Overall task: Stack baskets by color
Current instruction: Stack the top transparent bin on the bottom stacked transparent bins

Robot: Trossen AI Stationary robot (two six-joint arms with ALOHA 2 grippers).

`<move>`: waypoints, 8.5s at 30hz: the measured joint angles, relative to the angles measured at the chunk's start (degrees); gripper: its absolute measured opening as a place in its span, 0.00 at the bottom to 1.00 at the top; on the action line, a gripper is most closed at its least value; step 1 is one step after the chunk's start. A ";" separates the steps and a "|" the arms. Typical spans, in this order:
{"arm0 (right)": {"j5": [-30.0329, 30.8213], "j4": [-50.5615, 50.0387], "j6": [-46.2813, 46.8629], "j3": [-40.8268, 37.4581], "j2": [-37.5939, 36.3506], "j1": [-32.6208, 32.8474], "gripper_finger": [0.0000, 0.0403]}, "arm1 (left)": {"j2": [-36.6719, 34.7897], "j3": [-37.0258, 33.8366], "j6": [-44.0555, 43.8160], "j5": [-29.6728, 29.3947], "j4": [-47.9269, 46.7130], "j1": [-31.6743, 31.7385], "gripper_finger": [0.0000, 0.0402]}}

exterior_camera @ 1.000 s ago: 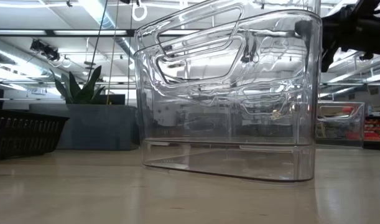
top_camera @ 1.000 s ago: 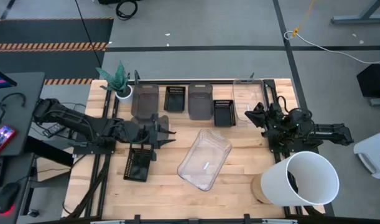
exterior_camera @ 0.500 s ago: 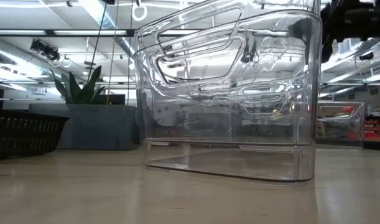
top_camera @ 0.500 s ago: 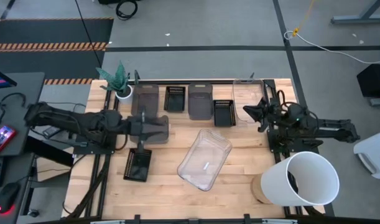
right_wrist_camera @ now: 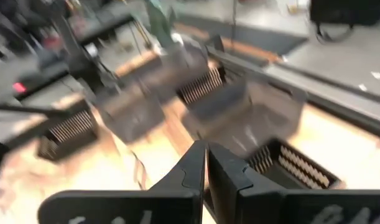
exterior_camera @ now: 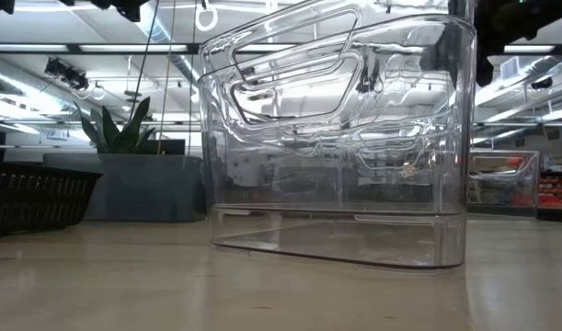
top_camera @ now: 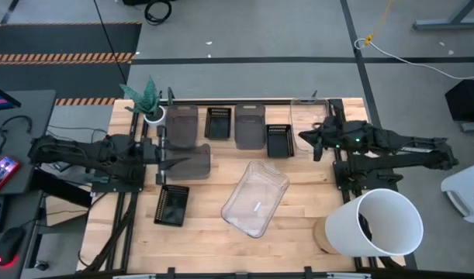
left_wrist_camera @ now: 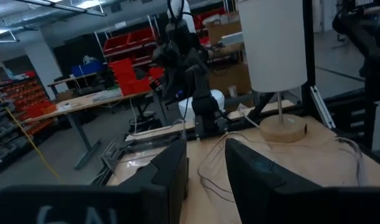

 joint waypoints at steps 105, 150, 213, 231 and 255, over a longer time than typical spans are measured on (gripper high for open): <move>-5.96 -61.79 14.71 52.89 50.90 2.85 0.00 | -7.32 -3.11 -2.89 -2.73 0.95 -0.02 0.30; -7.88 -58.69 21.91 100.82 75.68 32.33 0.00 | -7.31 -3.11 -2.78 -4.24 1.39 0.00 0.30; -34.39 -54.08 26.05 100.66 89.10 23.85 0.01 | -7.31 -3.11 -3.44 -5.27 1.06 -0.02 0.30; -32.76 -58.84 29.55 100.71 88.27 22.59 0.00 | -7.31 -3.11 -3.37 -5.27 0.93 0.00 0.30; -27.43 -64.57 29.92 100.84 80.04 21.82 0.00 | -7.31 -3.11 -3.31 -5.27 0.89 -0.01 0.30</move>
